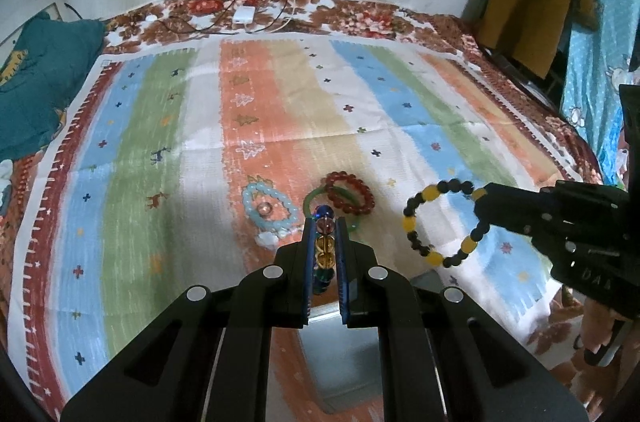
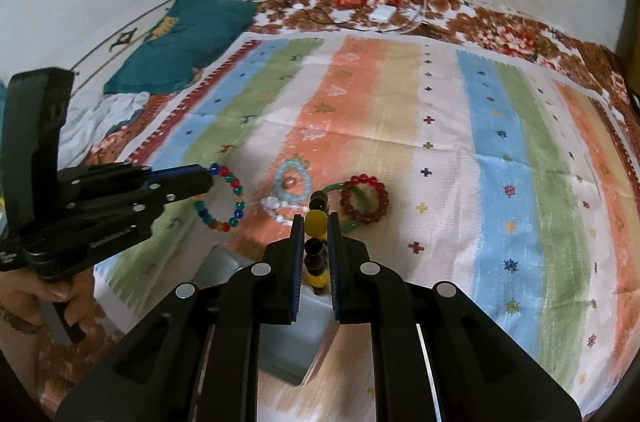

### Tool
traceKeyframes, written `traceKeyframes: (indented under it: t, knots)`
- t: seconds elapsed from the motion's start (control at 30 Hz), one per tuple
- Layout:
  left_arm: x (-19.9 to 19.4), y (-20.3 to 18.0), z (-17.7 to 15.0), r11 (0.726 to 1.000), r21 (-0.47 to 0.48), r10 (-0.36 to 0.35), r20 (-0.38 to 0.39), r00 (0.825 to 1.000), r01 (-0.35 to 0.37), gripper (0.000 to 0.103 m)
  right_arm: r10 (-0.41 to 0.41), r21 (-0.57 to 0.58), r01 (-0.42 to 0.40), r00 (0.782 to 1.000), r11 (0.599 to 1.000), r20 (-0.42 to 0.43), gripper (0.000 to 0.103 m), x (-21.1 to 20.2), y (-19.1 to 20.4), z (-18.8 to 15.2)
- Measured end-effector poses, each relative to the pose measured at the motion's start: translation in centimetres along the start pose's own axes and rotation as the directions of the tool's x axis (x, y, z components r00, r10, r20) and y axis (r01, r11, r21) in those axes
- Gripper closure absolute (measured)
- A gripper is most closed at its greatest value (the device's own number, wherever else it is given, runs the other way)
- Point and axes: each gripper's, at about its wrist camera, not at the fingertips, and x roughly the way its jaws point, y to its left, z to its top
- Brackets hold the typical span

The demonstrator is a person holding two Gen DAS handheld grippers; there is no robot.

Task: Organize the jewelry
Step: 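Lower both bracelets into the tin and open both grippers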

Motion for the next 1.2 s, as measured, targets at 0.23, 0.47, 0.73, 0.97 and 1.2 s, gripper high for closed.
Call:
traceKeyframes:
  t: [0.23,0.47,0.73,0.97,1.2]
  knots:
    - [-1.6,-1.1,-1.6,1.000,0.003,-0.017,0.008,1.000,0.017,0.094,0.034,-0.019,-0.034,0.999,0.999,0.011,0.091,-1.5,1.2,-1.4]
    - [-2.6,-2.1,-3.1,1.000,0.012,-0.025,0.010,1.000,0.025,0.094,0.058,-0.026,-0.058,0.998,0.998,-0.005,0.091,-2.0,1.6,-2.7]
    - [-2.3,-2.0,-4.4,0.998,-0.016,-0.067,-0.039,0.997,0.066,0.094,0.076,-0.007,-0.076,0.997,0.997,-0.035,0.090,-1.9,1.5,-3.8]
    - [-2.2,-1.3,-4.5,1.000,-0.026,-0.003,-0.033,0.999,0.002,0.077,0.032,0.015,-0.031,0.999,0.999,-0.043,0.071,-1.4,0.5,-4.0]
    - [-1.7,-0.5,-4.3,0.999,-0.044,0.031,-0.038,0.999,-0.033,0.055,0.019,0.030,-0.018,0.999,0.999,-0.043,0.050,-1.1,0.0,-3.9]
